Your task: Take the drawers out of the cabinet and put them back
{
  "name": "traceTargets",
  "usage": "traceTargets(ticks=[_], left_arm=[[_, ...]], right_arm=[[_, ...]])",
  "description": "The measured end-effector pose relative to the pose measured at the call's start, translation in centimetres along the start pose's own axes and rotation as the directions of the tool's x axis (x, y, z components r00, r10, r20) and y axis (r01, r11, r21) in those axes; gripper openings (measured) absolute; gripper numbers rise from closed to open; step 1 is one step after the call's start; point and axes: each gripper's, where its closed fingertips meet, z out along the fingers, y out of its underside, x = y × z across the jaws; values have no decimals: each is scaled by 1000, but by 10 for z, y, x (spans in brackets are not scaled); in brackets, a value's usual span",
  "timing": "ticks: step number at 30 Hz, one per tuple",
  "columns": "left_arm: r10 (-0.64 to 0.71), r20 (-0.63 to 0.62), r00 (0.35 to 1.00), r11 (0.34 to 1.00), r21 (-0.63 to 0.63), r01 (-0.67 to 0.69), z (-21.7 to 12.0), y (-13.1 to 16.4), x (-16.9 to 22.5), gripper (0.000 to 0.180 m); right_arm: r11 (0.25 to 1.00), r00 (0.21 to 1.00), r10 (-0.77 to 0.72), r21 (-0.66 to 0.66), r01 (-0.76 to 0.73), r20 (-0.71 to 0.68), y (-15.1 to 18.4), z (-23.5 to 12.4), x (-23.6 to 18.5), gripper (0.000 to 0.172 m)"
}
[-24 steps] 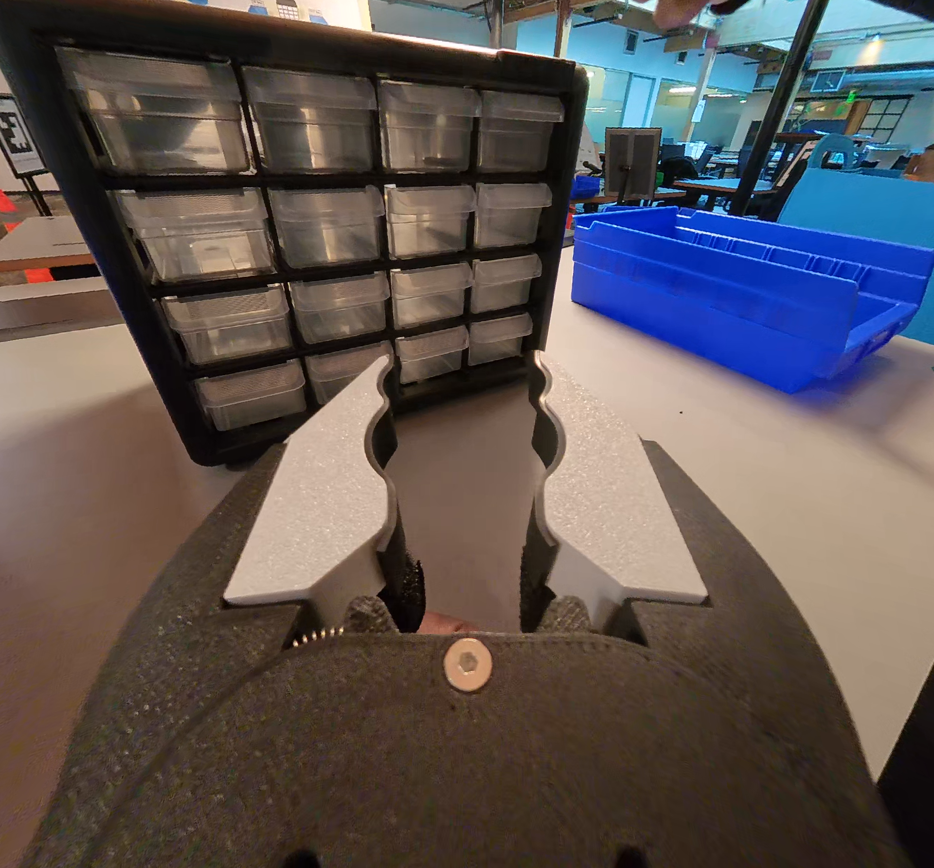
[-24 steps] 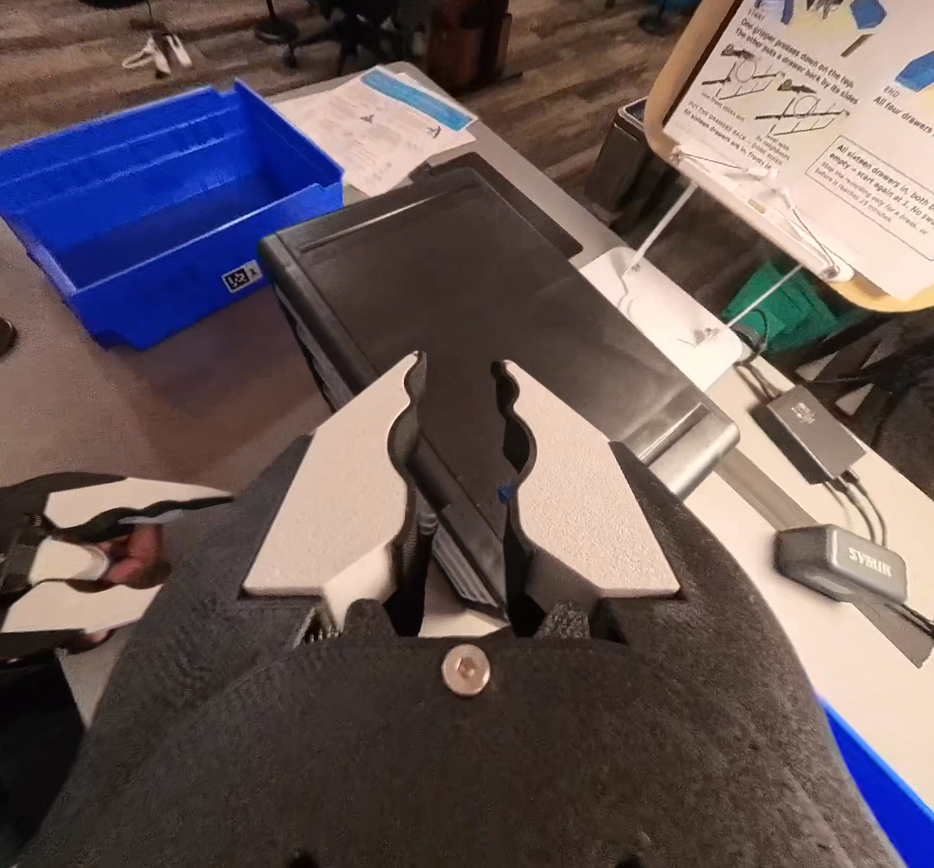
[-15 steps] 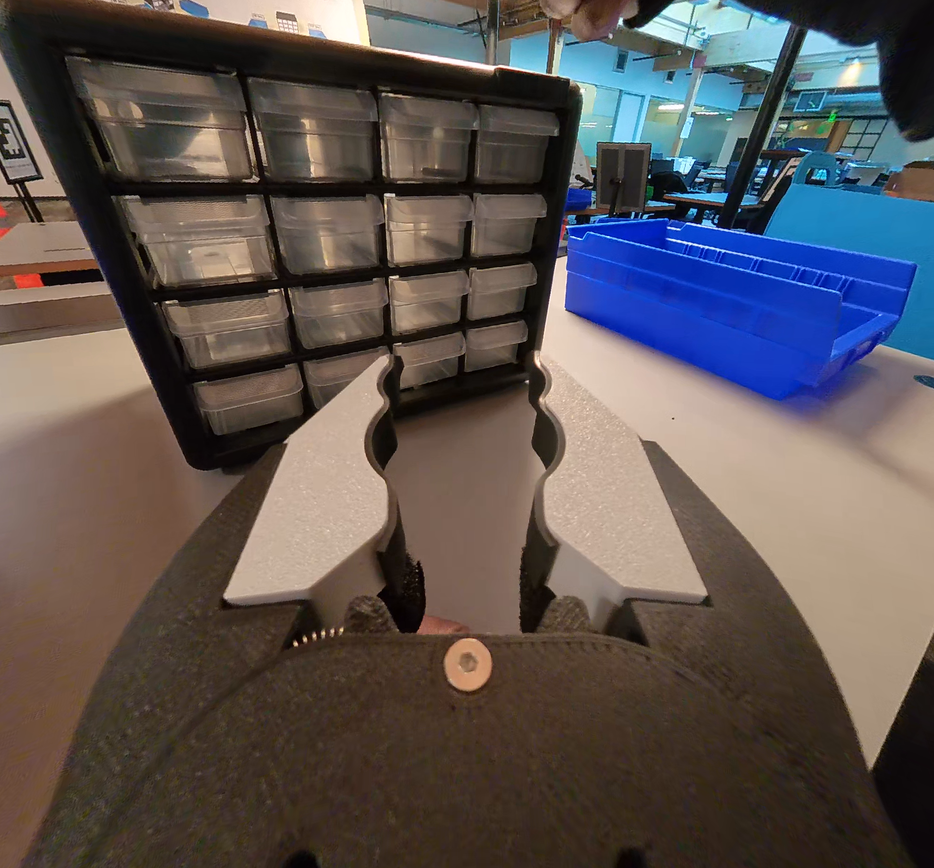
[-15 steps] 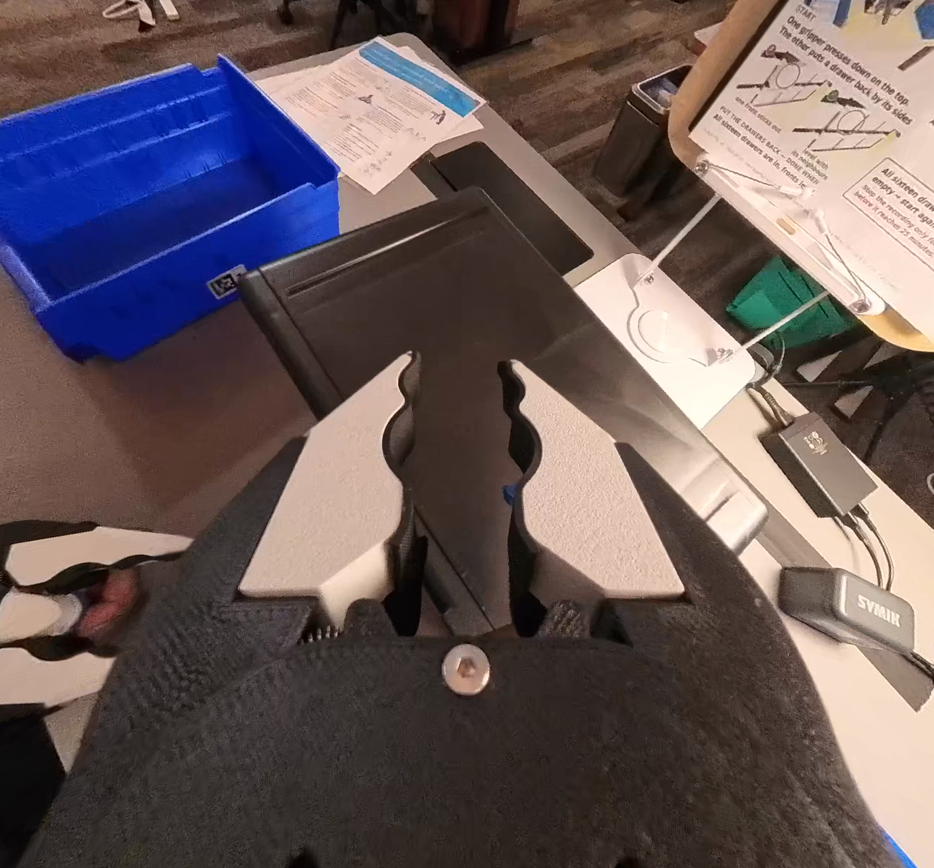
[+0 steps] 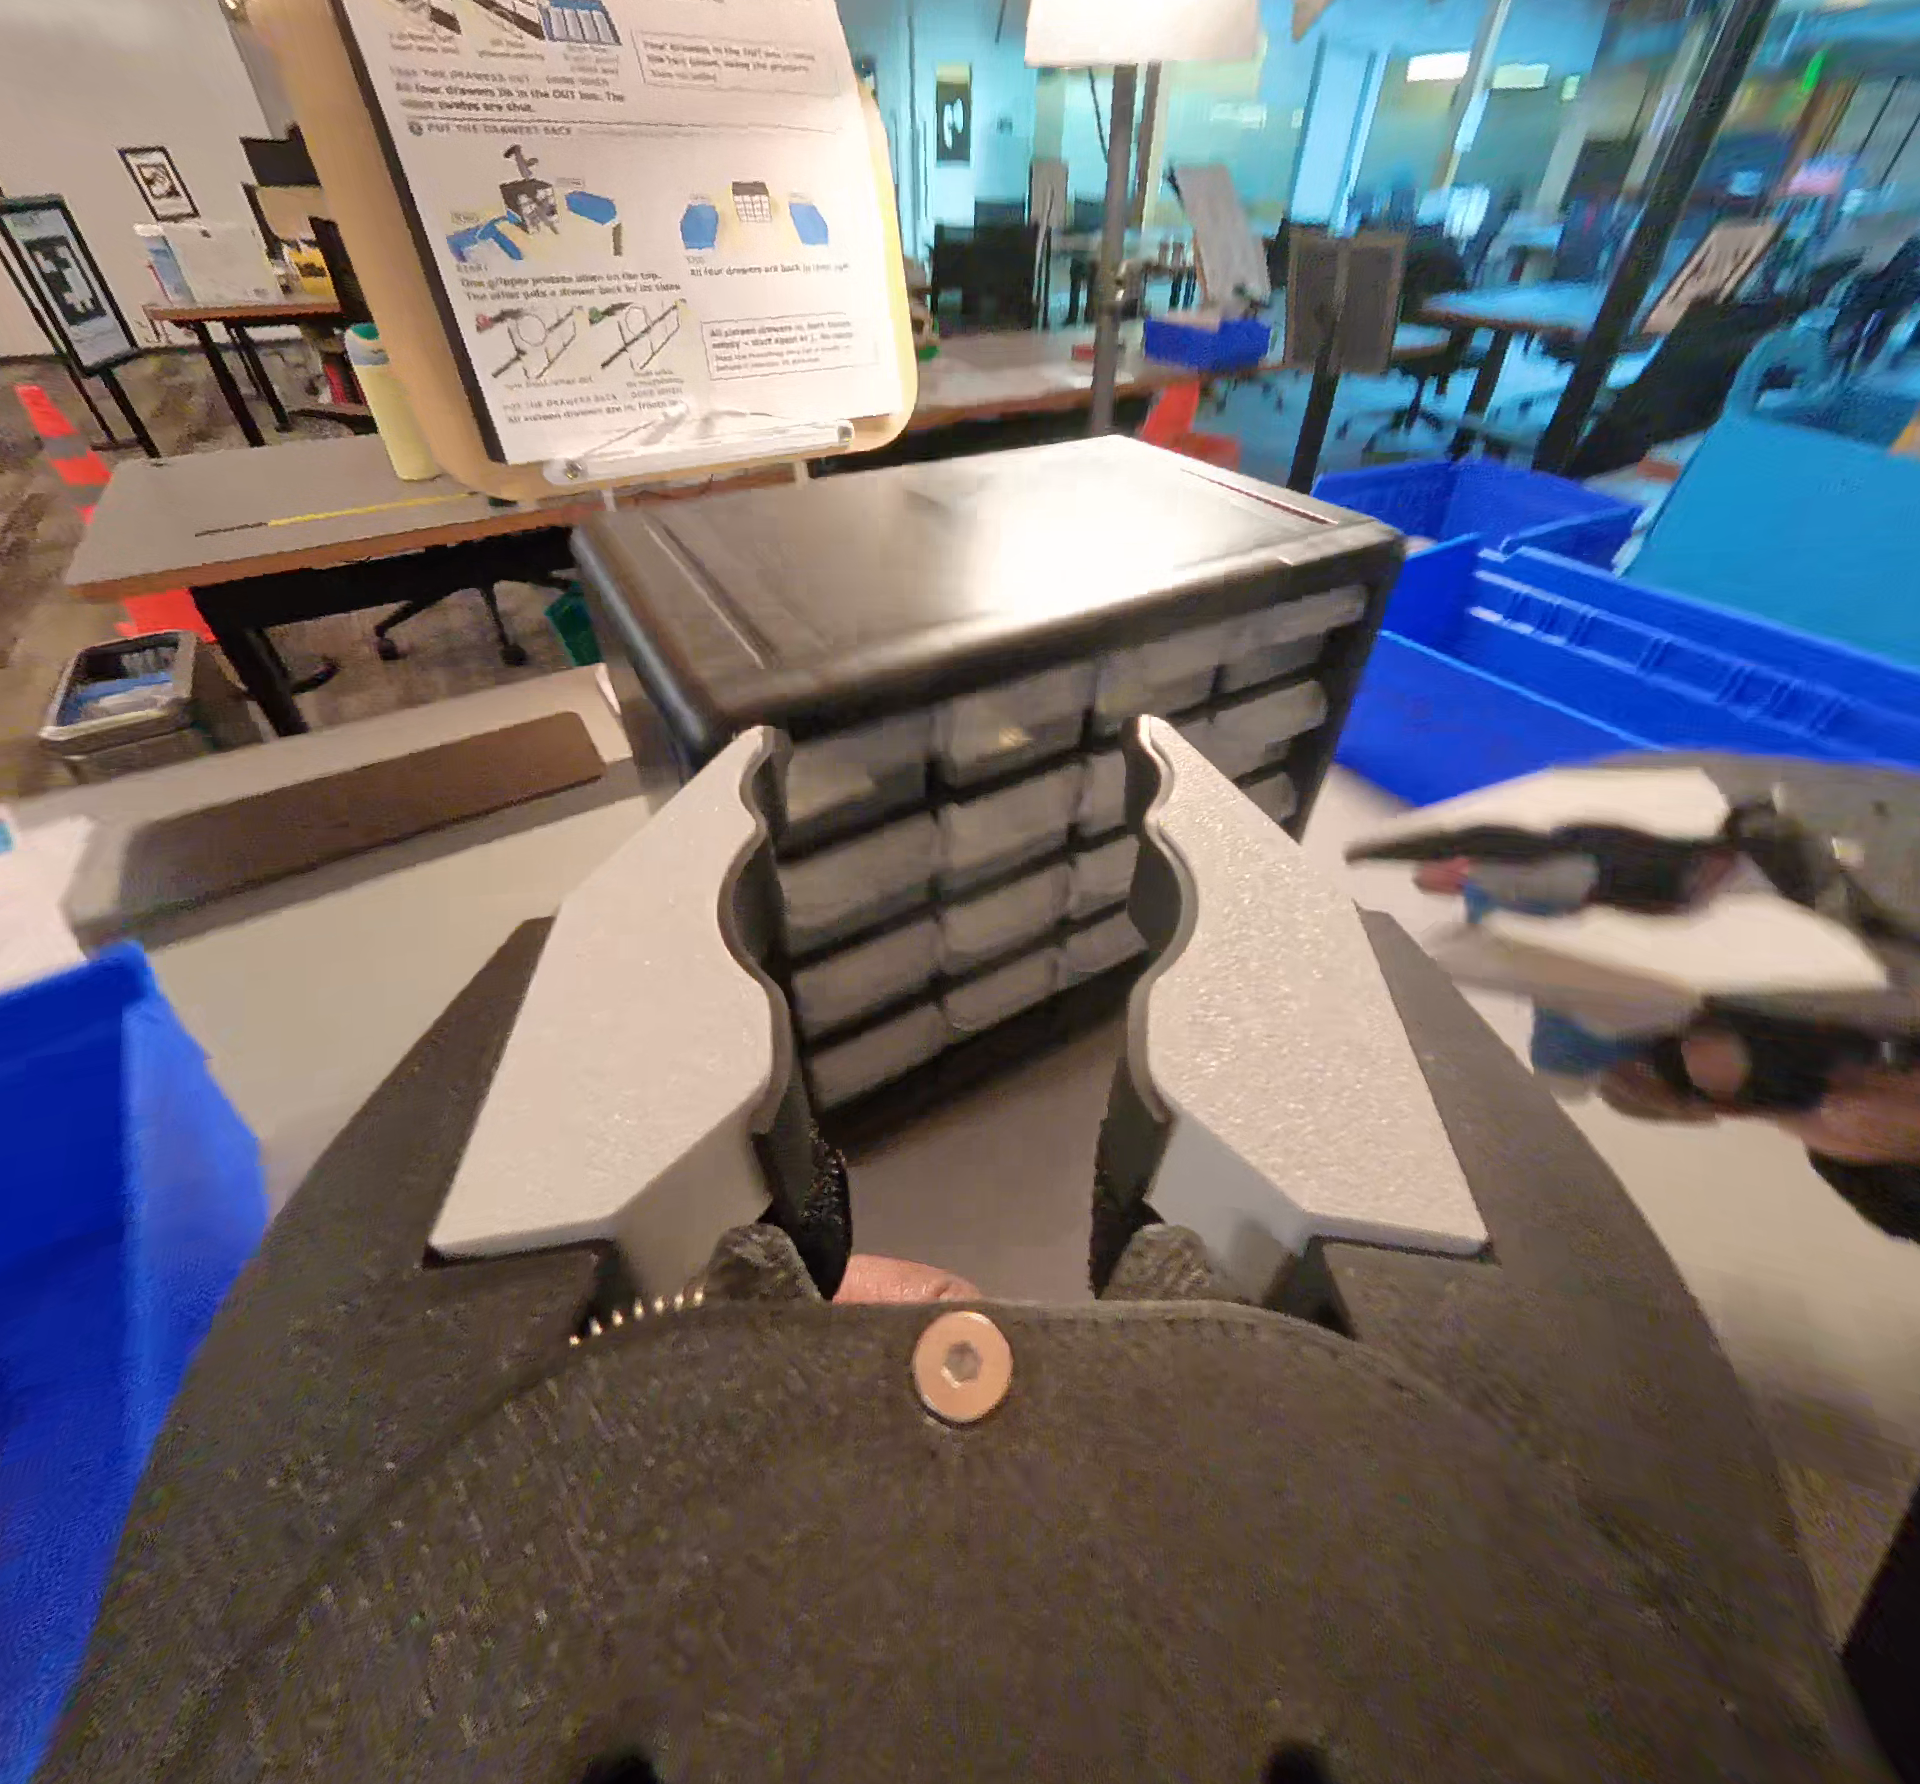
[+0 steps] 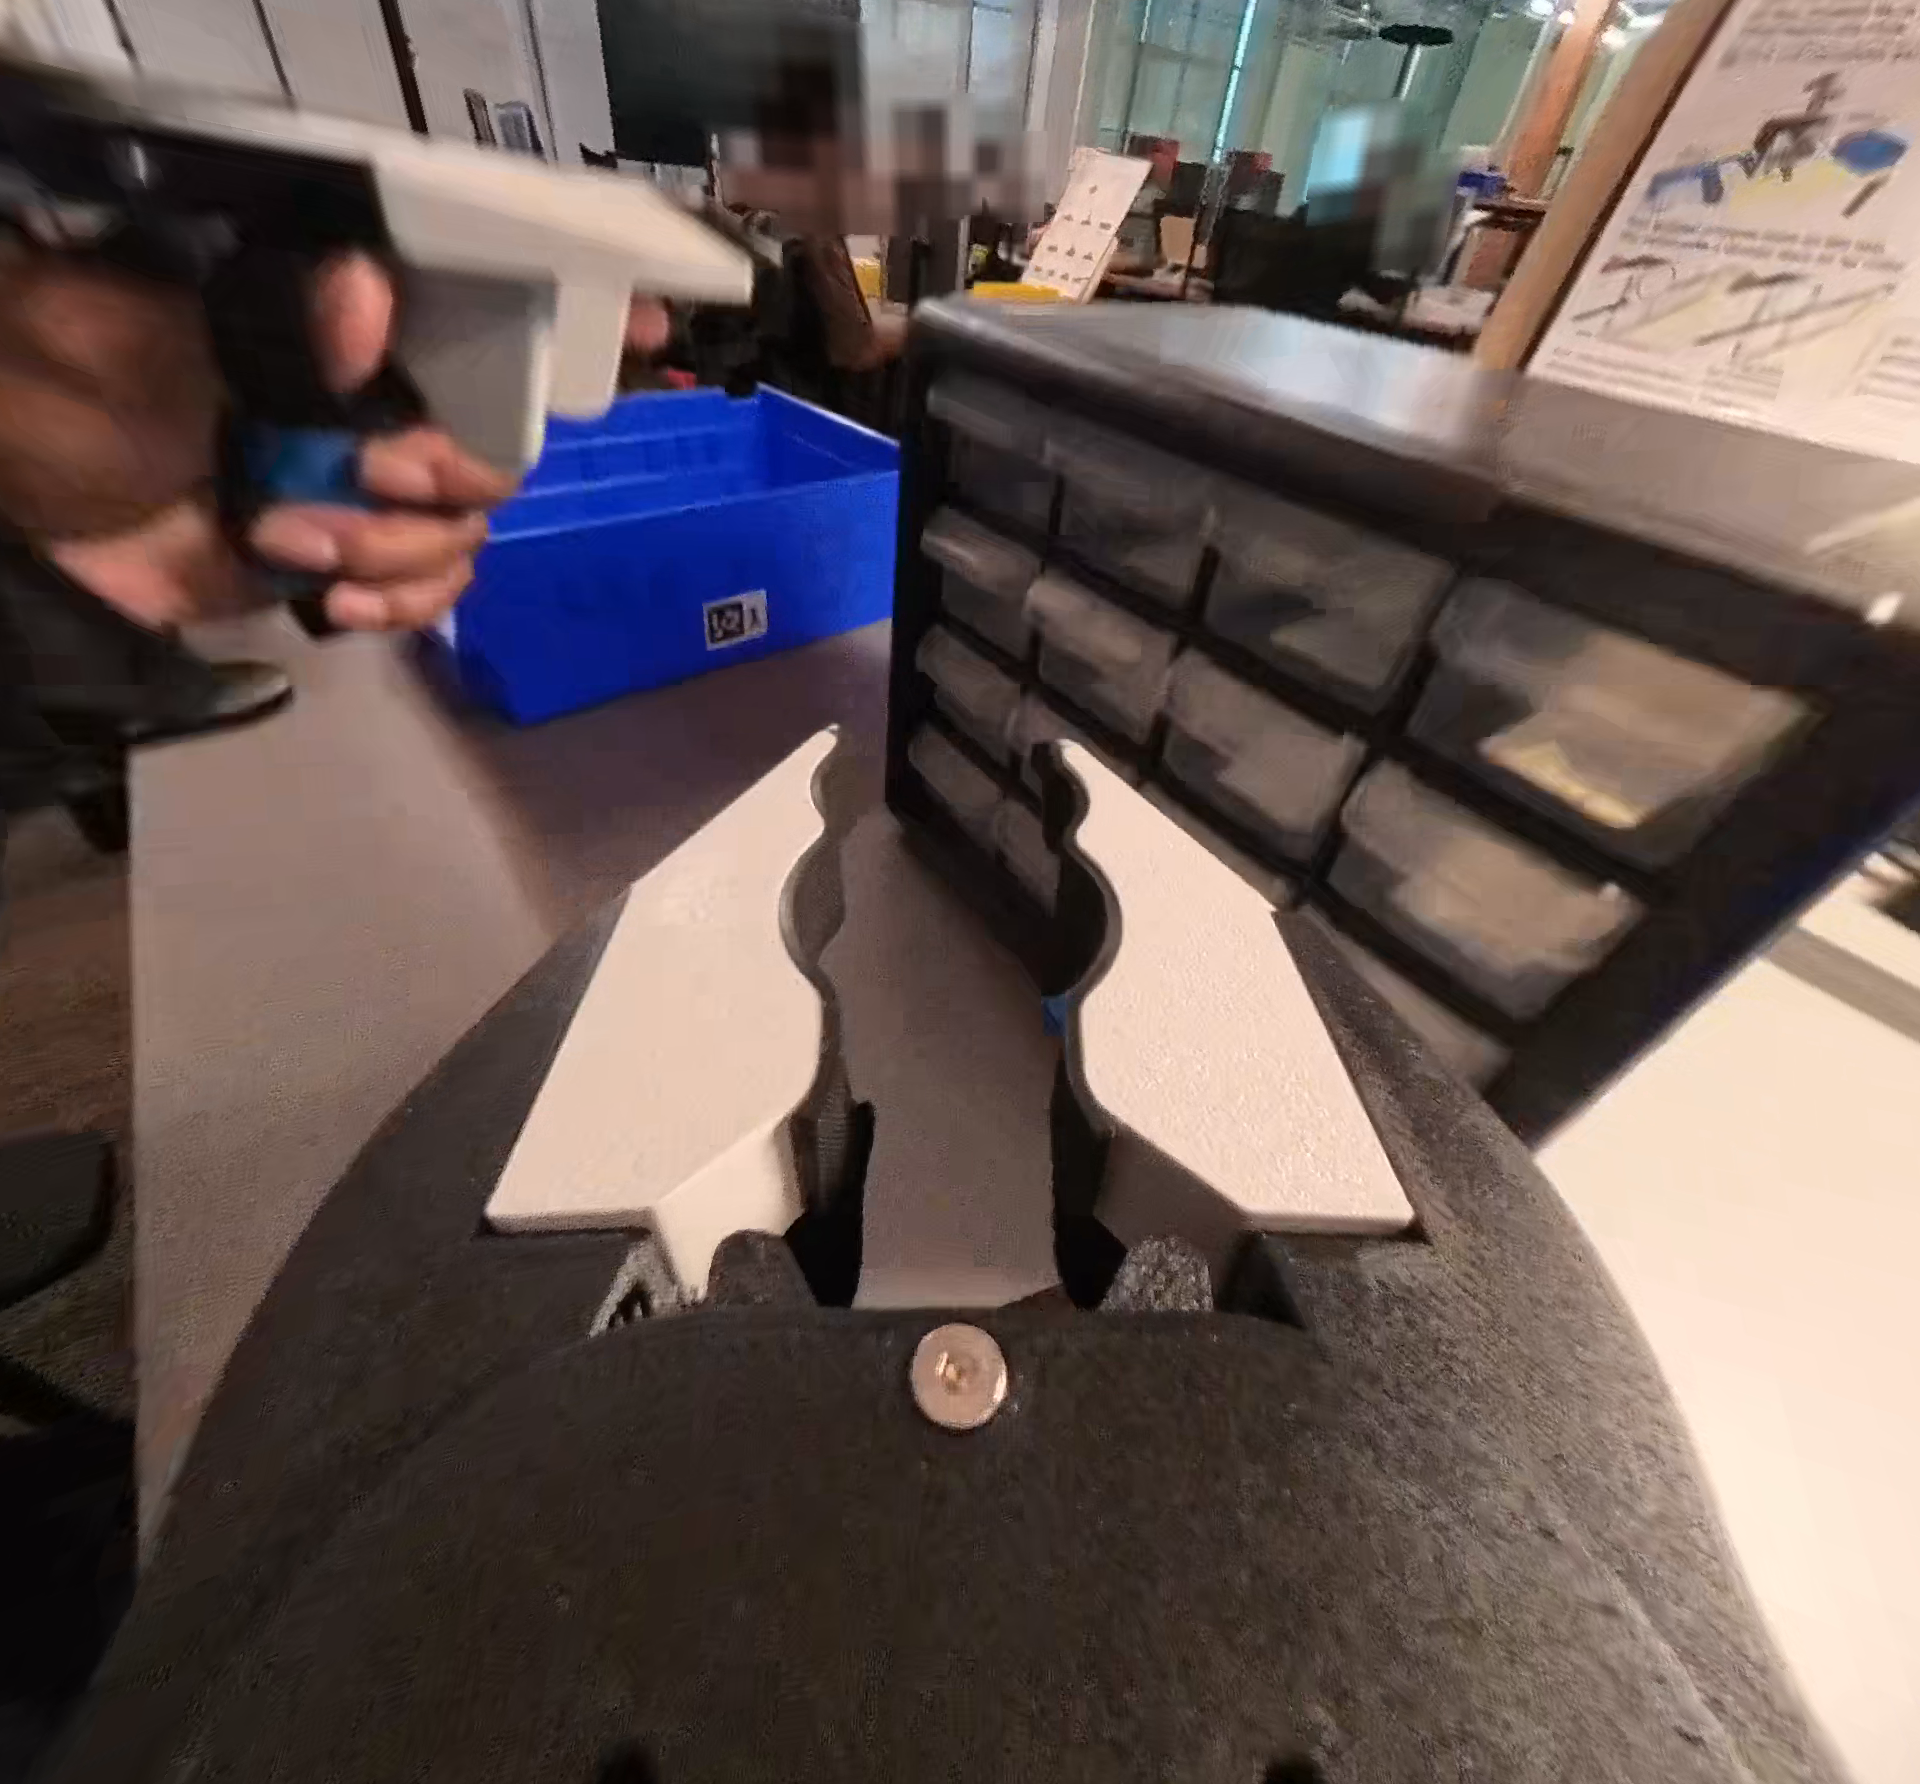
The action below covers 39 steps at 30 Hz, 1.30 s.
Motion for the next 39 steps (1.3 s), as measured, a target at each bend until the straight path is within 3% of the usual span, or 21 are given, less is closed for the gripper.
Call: traceTargets(ticks=[3,6,11,16,22,25,28,34,39], left_arm=[[104,-11,995,990,-99,-104,26,-26,-18,68],[237,-42,971,945,-223,-240,52,-37,-30,64],[398,-295,869,755,-432,-492,82,-34,-18,64],[429,-543,722,524,-502,-688,87,-18,2,64],[390,-640,662,405,-526,-748,99,-5,-3,65],[347,-680,645,389,-521,-759,102,-1,-5,69],[346,-698,627,388,-502,-773,107,-3,-8,69],[293,-690,662,410,-535,-739,116,-3,-19,67],[185,-702,688,436,-568,-697,115,2,-19,67]], right_arm=[[996,995,90,-1,-90,-47,40,2,-1,40],[954,953,298,59,-295,-55,52,8,-7,41],[894,896,444,88,-440,-23,50,35,-35,42],[832,842,539,147,-535,13,31,57,-44,44],[706,717,697,177,-686,-1,36,85,-32,45],[654,666,745,168,-738,26,38,100,-35,46],[659,673,739,165,-733,36,37,110,-39,46],[634,655,755,253,-731,0,27,114,-24,46],[619,659,749,277,-735,71,7,116,-28,45]])
